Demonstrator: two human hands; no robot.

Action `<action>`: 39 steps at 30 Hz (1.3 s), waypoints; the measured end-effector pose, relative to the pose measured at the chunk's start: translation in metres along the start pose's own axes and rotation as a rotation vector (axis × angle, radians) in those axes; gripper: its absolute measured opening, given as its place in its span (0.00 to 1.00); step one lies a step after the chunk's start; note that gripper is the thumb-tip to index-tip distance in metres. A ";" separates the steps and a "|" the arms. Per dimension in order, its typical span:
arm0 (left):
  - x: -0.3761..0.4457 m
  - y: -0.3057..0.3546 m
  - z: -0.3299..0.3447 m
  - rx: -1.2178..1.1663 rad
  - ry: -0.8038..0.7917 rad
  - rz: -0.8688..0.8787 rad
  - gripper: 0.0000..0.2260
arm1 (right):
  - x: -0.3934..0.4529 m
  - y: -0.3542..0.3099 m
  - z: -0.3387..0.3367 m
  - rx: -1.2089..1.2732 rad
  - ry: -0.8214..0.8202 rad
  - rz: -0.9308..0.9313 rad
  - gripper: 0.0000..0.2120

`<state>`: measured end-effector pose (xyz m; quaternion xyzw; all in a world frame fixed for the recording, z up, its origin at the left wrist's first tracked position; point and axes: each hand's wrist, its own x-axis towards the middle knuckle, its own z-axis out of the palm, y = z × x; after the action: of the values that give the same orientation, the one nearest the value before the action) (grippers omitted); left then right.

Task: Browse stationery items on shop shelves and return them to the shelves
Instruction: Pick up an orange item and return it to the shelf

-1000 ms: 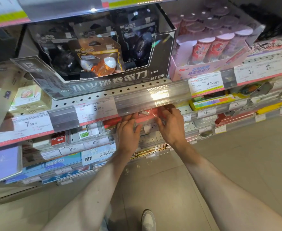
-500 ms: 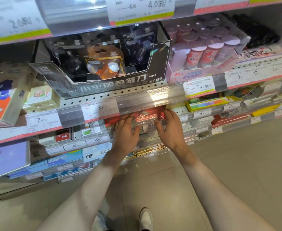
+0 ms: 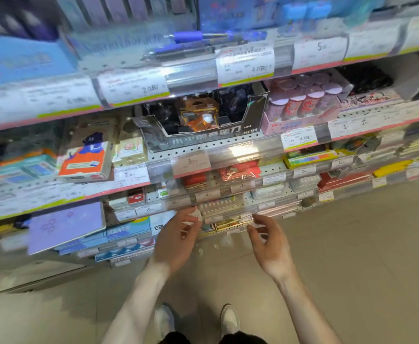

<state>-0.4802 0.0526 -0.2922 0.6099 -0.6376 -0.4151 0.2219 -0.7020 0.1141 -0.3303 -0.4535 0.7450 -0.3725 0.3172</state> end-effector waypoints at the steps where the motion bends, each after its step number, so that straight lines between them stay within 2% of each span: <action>1: -0.005 -0.004 -0.009 0.006 0.011 0.000 0.13 | -0.006 -0.004 0.003 0.001 0.021 -0.009 0.14; 4: -0.015 -0.011 -0.035 -0.028 0.021 0.001 0.11 | -0.018 -0.023 0.018 -0.034 0.052 -0.046 0.12; 9: -0.020 -0.016 -0.100 -0.123 -0.015 0.115 0.11 | -0.028 -0.078 0.051 -0.101 0.101 -0.099 0.14; 18: -0.013 -0.054 -0.228 -0.259 0.142 0.202 0.08 | -0.041 -0.193 0.132 -0.131 0.138 -0.246 0.14; 22: -0.006 -0.064 -0.264 -0.203 0.196 0.182 0.08 | -0.038 -0.239 0.163 -0.128 0.129 -0.315 0.13; 25: 0.002 -0.066 -0.276 -0.211 0.212 0.132 0.09 | -0.029 -0.263 0.181 -0.093 0.119 -0.297 0.16; 28: 0.009 -0.062 -0.274 -0.314 0.196 0.086 0.06 | -0.021 -0.279 0.189 -0.081 0.077 -0.208 0.20; 30: 0.017 -0.059 -0.268 -0.339 0.208 0.073 0.09 | -0.018 -0.284 0.193 -0.022 0.044 -0.174 0.21; 34: 0.032 -0.048 -0.259 -0.378 0.175 0.009 0.16 | -0.017 -0.290 0.197 0.121 0.012 -0.118 0.16; 39: 0.039 -0.042 -0.254 -0.481 0.155 -0.047 0.11 | -0.021 -0.300 0.196 0.324 -0.007 -0.055 0.10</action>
<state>-0.2606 -0.0466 -0.1933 0.5841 -0.4872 -0.5119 0.3993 -0.4028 -0.0122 -0.1770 -0.4179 0.6614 -0.4947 0.3783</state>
